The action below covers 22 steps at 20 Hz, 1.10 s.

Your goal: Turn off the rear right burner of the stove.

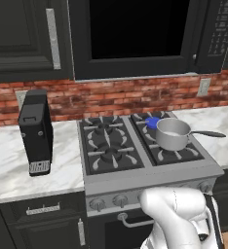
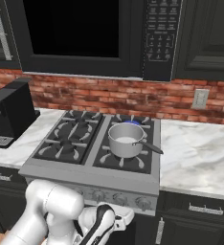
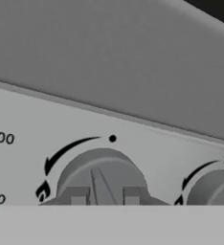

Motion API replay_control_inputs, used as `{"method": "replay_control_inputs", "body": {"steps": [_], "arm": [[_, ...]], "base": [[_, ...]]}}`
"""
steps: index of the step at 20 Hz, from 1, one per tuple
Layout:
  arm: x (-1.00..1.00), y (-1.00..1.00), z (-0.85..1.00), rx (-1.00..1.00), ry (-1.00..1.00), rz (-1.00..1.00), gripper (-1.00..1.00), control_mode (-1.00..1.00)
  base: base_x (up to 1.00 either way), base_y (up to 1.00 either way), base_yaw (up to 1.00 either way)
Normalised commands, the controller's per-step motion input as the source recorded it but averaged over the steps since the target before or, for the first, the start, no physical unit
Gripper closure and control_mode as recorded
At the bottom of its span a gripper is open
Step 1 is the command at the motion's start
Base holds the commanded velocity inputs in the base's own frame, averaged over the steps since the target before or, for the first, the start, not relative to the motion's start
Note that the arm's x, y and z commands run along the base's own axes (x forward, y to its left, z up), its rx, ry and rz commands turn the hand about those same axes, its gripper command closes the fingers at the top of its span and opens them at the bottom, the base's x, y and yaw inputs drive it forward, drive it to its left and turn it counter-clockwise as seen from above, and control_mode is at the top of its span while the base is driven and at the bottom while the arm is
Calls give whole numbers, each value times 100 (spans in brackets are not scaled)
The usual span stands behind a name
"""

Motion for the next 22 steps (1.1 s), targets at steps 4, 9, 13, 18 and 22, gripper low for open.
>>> {"method": "replay_control_inputs", "body": {"steps": [4,9,13,18,22], "arm": [[32,0,18,33,4,-11,100,-100],[31,0,21,33,5,-10,100,-100],[28,0,20,33,6,-11,100,-100],[26,0,22,33,7,-11,100,-100],[30,0,15,32,5,-12,100,-100]], "base": [[0,0,0],[0,0,0],[0,0,0],[0,0,0],[0,0,0]]}}
